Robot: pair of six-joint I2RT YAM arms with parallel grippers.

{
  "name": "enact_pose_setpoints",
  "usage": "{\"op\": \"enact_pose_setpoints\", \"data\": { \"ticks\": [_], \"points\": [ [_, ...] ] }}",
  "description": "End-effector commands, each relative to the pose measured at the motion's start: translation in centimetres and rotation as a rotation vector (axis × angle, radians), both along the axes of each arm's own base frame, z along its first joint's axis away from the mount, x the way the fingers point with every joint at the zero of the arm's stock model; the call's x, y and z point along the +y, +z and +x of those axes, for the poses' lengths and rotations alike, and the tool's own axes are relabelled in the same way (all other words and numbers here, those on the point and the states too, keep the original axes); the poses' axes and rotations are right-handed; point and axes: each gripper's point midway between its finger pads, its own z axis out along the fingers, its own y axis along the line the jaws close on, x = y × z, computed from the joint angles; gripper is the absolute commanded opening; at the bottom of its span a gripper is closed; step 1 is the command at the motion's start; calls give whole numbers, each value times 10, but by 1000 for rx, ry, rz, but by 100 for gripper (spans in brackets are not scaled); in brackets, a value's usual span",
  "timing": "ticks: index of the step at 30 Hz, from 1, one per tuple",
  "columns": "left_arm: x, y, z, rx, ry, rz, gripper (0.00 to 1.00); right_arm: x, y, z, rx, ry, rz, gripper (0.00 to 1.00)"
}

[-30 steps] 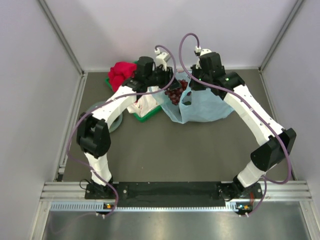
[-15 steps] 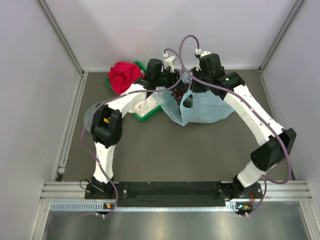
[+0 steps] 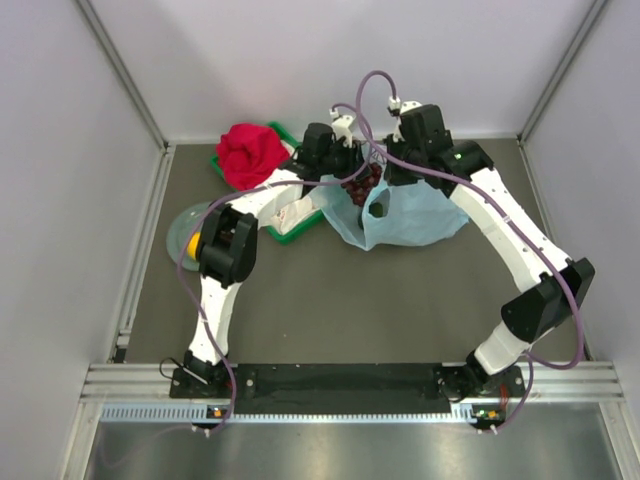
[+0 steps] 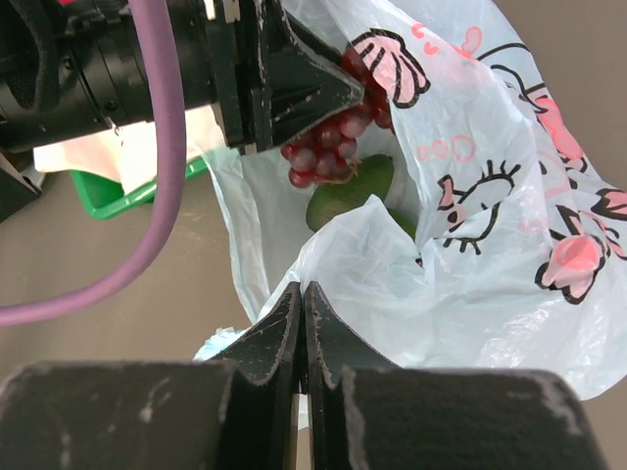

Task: Place the fruits into the plastic bag

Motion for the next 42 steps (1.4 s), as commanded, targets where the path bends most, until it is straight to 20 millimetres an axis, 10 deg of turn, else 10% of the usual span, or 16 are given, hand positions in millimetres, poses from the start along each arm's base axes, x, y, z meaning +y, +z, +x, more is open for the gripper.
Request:
{"op": "enact_pose_setpoints", "data": {
  "ticks": [1,20,42],
  "points": [
    [-6,27,16,-146,28,-15,40,-8,24,3,-69,7,-9,0],
    [-6,-33,-10,-8,-26,56,59,-2,22,11,-83,52,-38,0],
    [11,75,-44,-148,7,-102,86,-7,25,12,-102,42,-55,0]
  ]
}}
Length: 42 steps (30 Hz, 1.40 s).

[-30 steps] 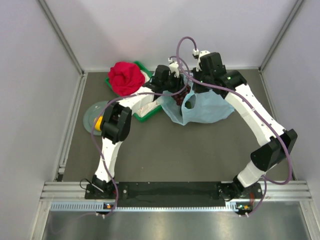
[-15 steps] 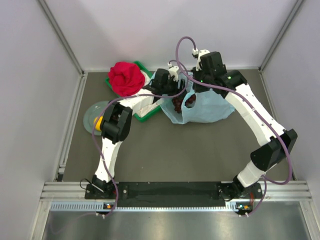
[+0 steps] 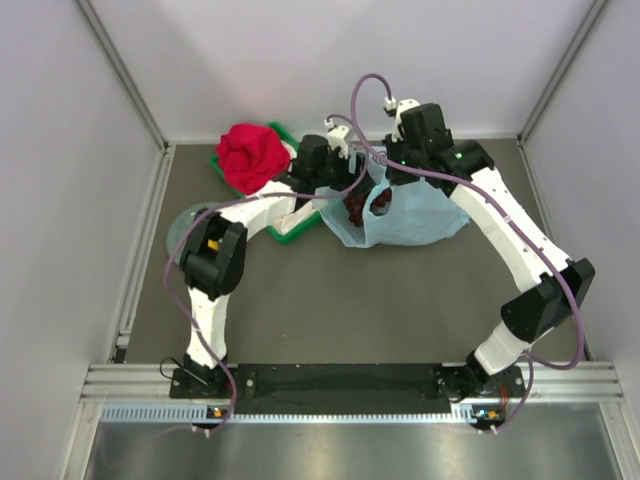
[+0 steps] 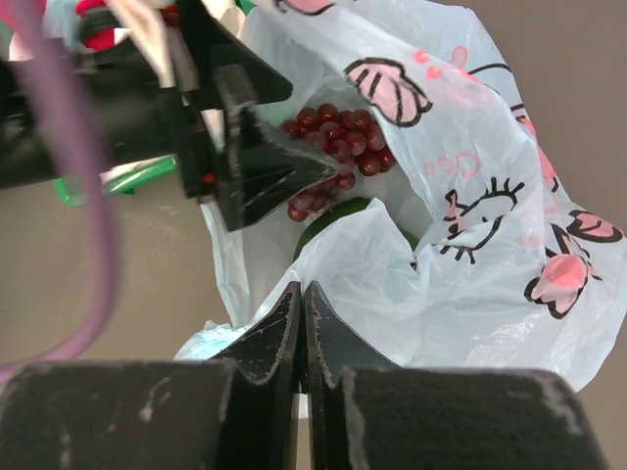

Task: Place the fruits into the plastic bag

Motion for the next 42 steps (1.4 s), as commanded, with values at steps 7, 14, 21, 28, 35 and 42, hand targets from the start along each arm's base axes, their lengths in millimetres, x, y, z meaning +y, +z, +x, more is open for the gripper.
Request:
{"op": "enact_pose_setpoints", "data": {
  "ticks": [7,14,21,28,35,42],
  "points": [
    [14,117,-37,-200,-46,-125,86,-2,21,10,-64,-17,23,0],
    [20,134,-60,-196,-121,-108,86,3,18,14,-57,-31,52,0],
    [14,87,-83,-5,-227,-99,86,6,13,15,-46,-53,89,0],
    [8,76,-92,57,-334,-61,86,10,10,17,-41,-69,119,0],
    [3,104,-98,21,-368,-118,86,11,10,17,-33,-90,148,0],
    [13,148,-100,-81,-332,-132,86,11,7,16,-25,-103,157,0]
  ]
}}
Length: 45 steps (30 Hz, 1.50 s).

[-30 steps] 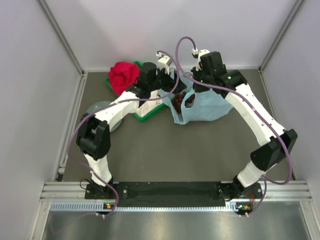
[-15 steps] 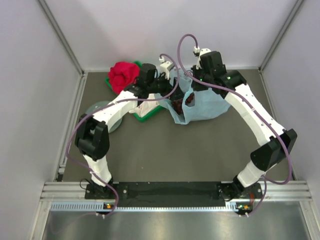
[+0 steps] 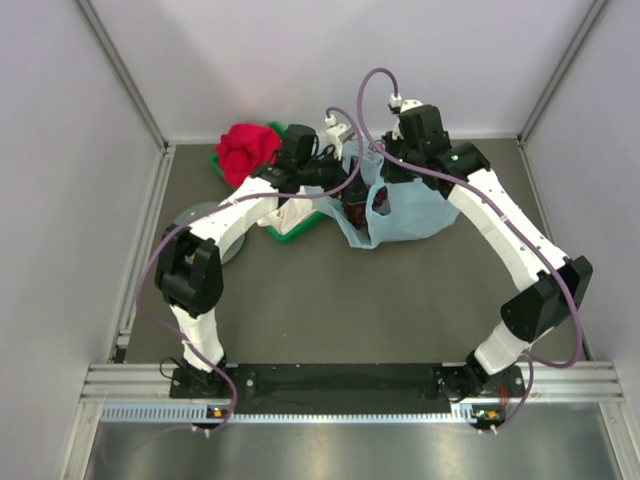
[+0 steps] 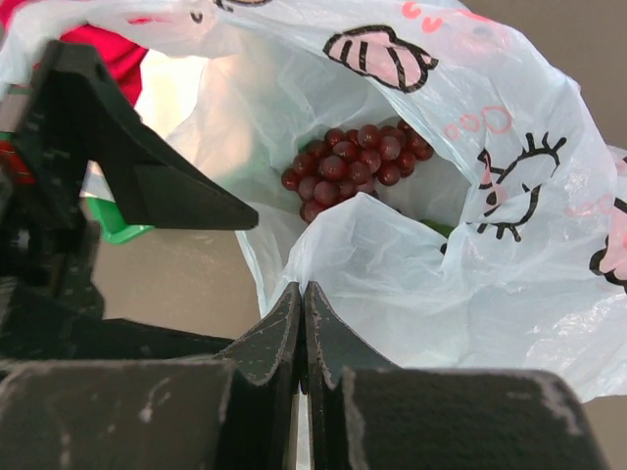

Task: Place the fruits into the plastic bag

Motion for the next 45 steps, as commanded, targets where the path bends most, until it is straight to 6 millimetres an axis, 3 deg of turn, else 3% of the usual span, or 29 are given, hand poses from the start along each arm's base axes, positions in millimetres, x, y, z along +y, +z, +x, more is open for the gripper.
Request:
{"op": "enact_pose_setpoints", "data": {
  "ticks": [1,10,16,19,21,25,29,36,37,40,45],
  "points": [
    [8,79,-6,-173,1,-89,86,1,8,9,-33,-25,41,0],
    [54,105,11,-243,123,-64,87,0,12,10,-45,-36,47,0],
    [100,146,30,-326,246,-125,87,1,11,11,-43,-40,55,0],
    [144,146,48,-326,368,-126,88,2,11,10,-45,-37,61,0],
    [163,142,54,-320,430,-109,88,2,12,11,-48,-39,63,0],
    [218,152,63,-372,601,-78,89,-1,12,10,-51,-43,57,0],
    [271,136,77,-320,849,-9,89,1,10,10,-47,-38,58,0],
    [338,84,69,-131,1202,153,91,3,10,11,-52,-26,56,0],
    [358,68,63,-79,1272,197,92,3,9,12,-50,-25,56,0],
    [380,42,47,11,1381,244,93,6,6,12,-42,-11,56,0],
    [405,18,22,68,1500,288,94,7,4,11,-37,1,52,0]
  ]
}}
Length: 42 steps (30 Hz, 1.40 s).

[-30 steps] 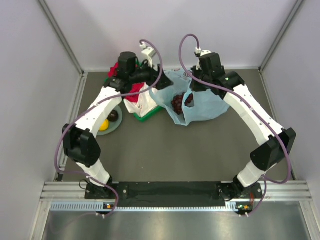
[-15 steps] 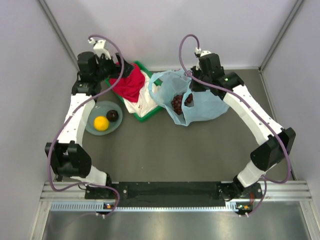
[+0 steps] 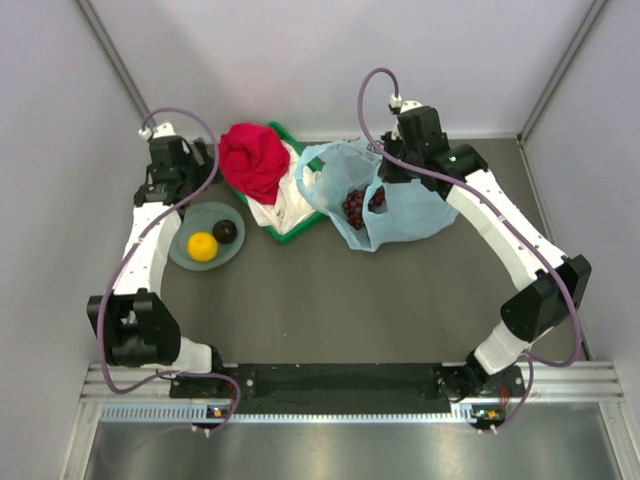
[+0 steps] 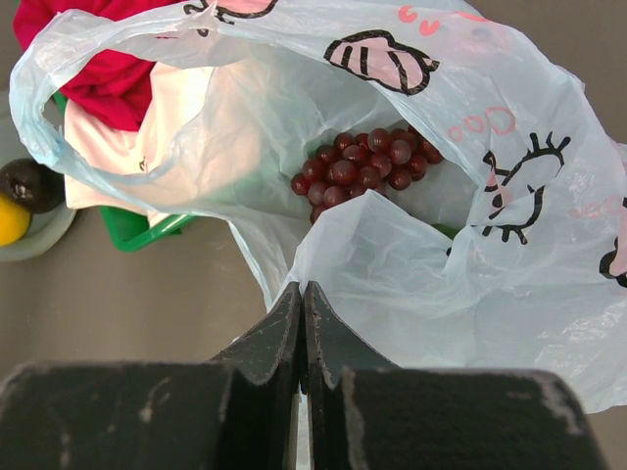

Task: Place the fruits into the plastic bag

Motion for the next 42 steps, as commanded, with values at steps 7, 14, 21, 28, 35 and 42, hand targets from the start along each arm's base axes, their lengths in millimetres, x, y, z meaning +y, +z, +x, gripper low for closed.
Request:
{"op": "enact_pose_setpoints", "data": {
  "ticks": [7,14,21,28,35,42],
  "points": [
    [52,-59,-71,167,270,-25,94,2,2,6,-27,30,4,0],
    [49,-99,-78,231,249,-32,92,4,0,4,-22,38,12,0],
    [49,-125,-79,290,221,-41,92,2,0,0,-22,38,16,0],
    [52,-145,-80,332,210,-50,91,-2,-2,-5,-26,23,19,0],
    [56,-157,-80,363,214,-47,90,-3,0,-5,-31,16,23,0],
    [57,-170,-80,397,215,-50,89,-5,-1,-2,-36,6,18,0]
  ]
}}
